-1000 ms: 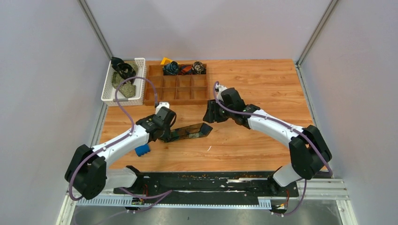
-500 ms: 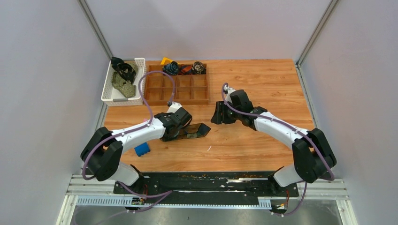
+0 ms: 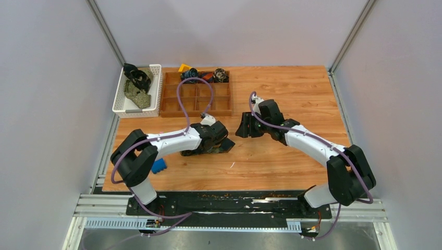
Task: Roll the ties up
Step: Roll the tie at the center of the board.
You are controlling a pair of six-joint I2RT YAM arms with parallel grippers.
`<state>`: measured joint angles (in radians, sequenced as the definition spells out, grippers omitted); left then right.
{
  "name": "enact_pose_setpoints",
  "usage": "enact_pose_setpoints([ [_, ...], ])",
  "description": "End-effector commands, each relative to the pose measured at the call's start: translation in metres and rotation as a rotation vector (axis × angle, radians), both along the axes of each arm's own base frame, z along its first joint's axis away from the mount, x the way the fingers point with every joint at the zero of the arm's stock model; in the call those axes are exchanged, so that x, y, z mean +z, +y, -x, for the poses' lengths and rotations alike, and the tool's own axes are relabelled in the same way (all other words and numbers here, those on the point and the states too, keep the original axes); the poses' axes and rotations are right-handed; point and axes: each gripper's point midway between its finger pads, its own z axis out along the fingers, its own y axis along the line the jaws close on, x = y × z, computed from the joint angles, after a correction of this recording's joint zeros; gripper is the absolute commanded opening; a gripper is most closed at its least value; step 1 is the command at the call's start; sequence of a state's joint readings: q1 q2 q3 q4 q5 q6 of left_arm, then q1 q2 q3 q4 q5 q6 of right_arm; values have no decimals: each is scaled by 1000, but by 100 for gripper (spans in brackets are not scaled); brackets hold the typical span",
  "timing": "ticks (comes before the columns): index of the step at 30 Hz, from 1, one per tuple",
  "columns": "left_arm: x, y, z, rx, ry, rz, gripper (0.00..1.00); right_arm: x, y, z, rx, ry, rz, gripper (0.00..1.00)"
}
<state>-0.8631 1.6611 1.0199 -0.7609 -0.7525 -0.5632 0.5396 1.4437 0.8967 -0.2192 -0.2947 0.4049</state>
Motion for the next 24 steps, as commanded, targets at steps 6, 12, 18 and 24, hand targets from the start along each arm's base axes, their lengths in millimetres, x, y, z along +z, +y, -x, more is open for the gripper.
enact_pose_setpoints([
  [6,-4,-40,-8,-18,-10,61,54,19,3,-4,14,-64,-54,49],
  [12,-4,-54,-4,-38,4,125,59,17,2,-3,14,-61,-54,49],
  [18,6,-60,0,-60,-14,221,65,11,1,-5,10,-55,-47,48],
  [24,31,-51,3,-50,-100,297,72,2,7,-8,27,-51,-56,46],
])
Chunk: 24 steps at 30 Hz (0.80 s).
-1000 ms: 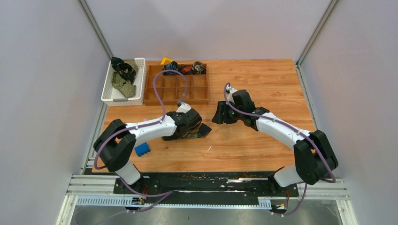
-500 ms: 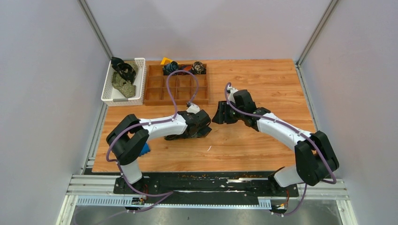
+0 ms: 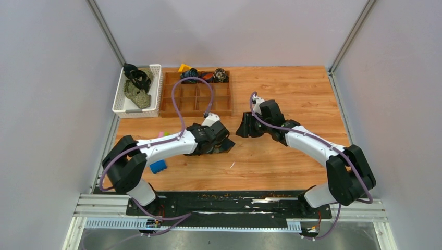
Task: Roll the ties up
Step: Roll the tie at the center of the board.
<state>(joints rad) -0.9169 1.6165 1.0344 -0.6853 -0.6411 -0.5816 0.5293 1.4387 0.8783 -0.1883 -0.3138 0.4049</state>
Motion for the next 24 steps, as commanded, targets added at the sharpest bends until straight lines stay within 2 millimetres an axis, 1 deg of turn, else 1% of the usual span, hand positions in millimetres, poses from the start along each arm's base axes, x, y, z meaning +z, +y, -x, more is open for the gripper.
enact_pose_setpoints([
  [1,29,-2,-3,30,-108,121,74,1,10,-7,33,-41,-44,46],
  [3,42,6,0,40,-148,146,76,3,16,-7,58,-54,-73,45],
  [7,58,24,8,58,-210,188,83,7,32,1,110,-51,-118,45],
  [10,62,44,16,86,-259,224,86,19,54,4,150,-61,-166,45],
  [13,61,61,21,117,-289,294,87,25,82,11,204,-37,-182,45],
  [17,61,83,26,154,-324,394,88,35,121,8,248,-16,-211,45],
  [20,59,94,27,184,-338,455,90,32,146,12,282,30,-204,44],
  [24,53,108,28,232,-322,464,90,27,176,14,315,64,-204,40],
])
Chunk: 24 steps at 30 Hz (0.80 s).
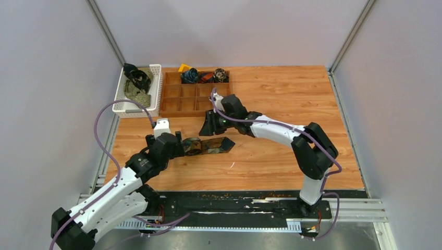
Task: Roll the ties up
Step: Roll the tie at the center of the board.
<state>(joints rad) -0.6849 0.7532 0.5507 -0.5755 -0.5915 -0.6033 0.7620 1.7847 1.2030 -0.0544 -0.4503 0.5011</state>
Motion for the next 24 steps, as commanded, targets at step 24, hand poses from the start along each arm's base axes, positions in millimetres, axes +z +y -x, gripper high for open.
enact_pose_setpoints([
  [24,-10,-9,-16,-26,-17,179,92,-56,48,3,43,108,109,29],
])
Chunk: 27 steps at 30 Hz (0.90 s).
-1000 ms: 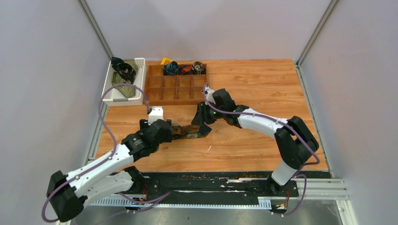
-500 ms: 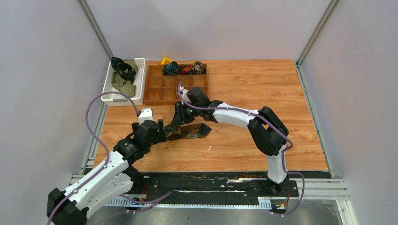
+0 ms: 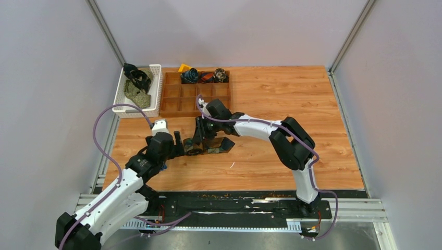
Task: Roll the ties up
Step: Roll the tie at the center of the board.
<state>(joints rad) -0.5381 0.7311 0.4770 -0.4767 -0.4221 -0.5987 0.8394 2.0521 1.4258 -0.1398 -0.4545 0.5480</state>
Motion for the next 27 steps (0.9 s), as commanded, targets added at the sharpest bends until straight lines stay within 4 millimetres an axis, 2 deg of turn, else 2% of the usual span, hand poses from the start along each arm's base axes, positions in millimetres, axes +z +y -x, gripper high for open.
enact_pose_setpoints([
  [1,7,-13,-12,-53,-45,69,92,-3,-5,-2,-10,-24,29,28],
  [20,-19,-49,-30,-174,6,301,92,-15,-22,5,-17,-23,43,24],
  [27,-27,-59,-36,-214,19,393,89,-17,-24,7,-16,-21,40,23],
])
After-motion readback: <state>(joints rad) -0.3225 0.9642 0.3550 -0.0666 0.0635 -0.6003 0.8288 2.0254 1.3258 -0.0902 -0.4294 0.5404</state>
